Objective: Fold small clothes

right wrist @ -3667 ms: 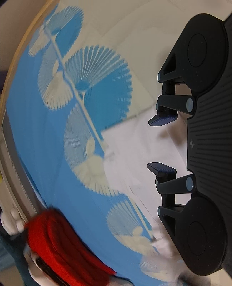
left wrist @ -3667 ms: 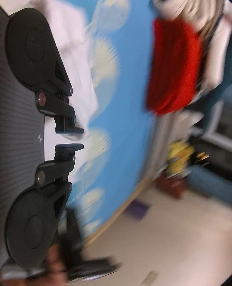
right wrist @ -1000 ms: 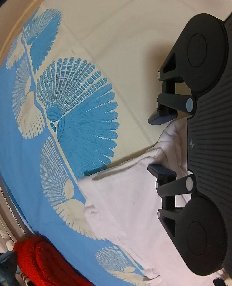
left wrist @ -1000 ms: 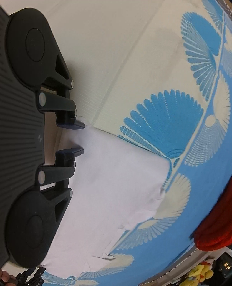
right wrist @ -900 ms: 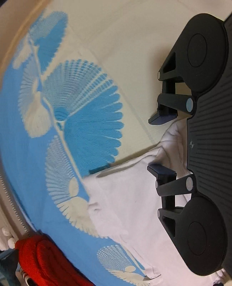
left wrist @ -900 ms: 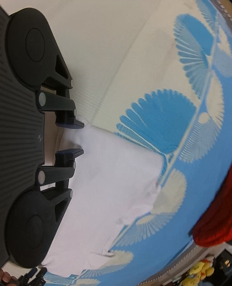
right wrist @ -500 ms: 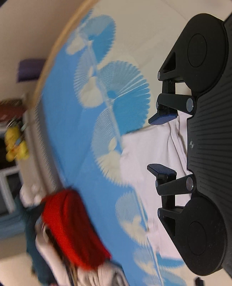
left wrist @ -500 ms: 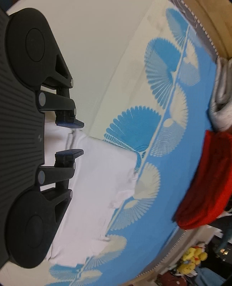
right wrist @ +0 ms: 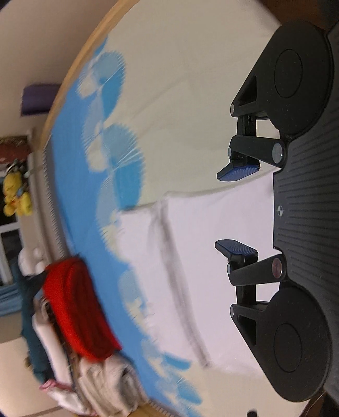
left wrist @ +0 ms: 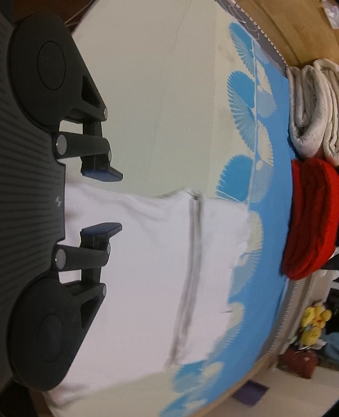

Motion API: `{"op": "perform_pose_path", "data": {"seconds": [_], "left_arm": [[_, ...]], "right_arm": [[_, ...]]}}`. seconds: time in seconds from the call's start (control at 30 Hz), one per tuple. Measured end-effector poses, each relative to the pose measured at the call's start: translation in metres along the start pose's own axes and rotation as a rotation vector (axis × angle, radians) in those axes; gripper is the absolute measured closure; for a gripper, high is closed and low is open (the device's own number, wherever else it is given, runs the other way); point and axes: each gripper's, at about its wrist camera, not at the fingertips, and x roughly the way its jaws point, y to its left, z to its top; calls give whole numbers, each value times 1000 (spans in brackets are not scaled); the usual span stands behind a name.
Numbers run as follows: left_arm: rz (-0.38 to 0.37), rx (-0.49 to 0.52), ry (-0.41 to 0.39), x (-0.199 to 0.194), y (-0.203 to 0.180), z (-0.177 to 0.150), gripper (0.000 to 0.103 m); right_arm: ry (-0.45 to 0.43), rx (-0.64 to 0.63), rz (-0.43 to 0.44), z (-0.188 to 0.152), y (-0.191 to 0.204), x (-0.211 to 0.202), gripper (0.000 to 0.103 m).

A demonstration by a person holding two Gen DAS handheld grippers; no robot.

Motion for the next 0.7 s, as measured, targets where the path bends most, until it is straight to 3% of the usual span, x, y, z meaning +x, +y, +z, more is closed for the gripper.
{"op": "perform_pose_path", "data": {"seconds": [0.1,0.2,0.4,0.47,0.7], "left_arm": [[10,29,58,18,7,-30,64],[-8,-8,130,33,23,-41,64],[-100,-323,258,55,82,-51,63],[-131,-374,268,57,88,-49,62],[-129,-342,313,65,79,-52,59]], "right_arm": [[54,-8,-51,-22,-18,10,51],[92,56,-50,-26,-32,21,51],[150,117,-56,-34,-37,39,51],[177,105,-63,-36,-35,45,51],[277,114,-97,-46,-42,60,51]]}}
